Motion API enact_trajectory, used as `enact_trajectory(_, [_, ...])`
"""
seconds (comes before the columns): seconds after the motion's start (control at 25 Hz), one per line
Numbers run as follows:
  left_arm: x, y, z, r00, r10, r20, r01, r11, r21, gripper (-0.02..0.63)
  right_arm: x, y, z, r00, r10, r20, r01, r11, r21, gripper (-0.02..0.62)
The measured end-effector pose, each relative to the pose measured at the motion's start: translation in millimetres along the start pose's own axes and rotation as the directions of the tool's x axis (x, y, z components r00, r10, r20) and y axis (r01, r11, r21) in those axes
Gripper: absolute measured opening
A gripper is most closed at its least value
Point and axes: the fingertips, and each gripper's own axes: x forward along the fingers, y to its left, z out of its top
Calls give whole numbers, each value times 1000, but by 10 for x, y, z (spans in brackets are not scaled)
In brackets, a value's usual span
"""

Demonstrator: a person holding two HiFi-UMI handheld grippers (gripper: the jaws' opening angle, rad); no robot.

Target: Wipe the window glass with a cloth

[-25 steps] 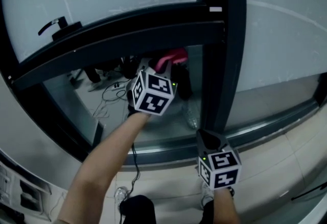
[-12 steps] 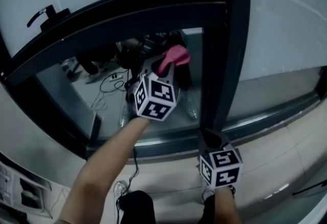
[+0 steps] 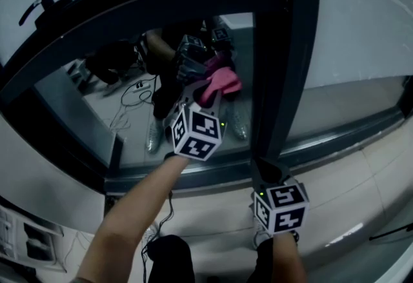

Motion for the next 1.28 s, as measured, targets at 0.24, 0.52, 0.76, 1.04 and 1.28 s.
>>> enact_trajectory(0.24, [43,-237,-284,999,-34,-22,34,999,-15,58,77,-64,-193,999,-3,-33,4,1000,14,-3])
enact_trajectory(0.52, [27,-520,-602,995,-73,-71,70,997,-38,58,100,-128,-327,998,0,-57,2,999,33,-2])
enact_trajectory(0.76, [50,-743,-947,988,-108,-107,102,993,-60,58,219,-156,-498,996,6,-84,-2,999,47,-3])
enact_trajectory(1.04, [56,-1017,-1309,978,-154,-141,140,985,-104,58,347,-173,-694,993,10,-118,-2,998,66,-3])
enact_trajectory(1.28, [69,-1226,-1596,968,-186,-171,165,978,-130,58,461,-219,-836,992,9,-129,2,997,80,-2])
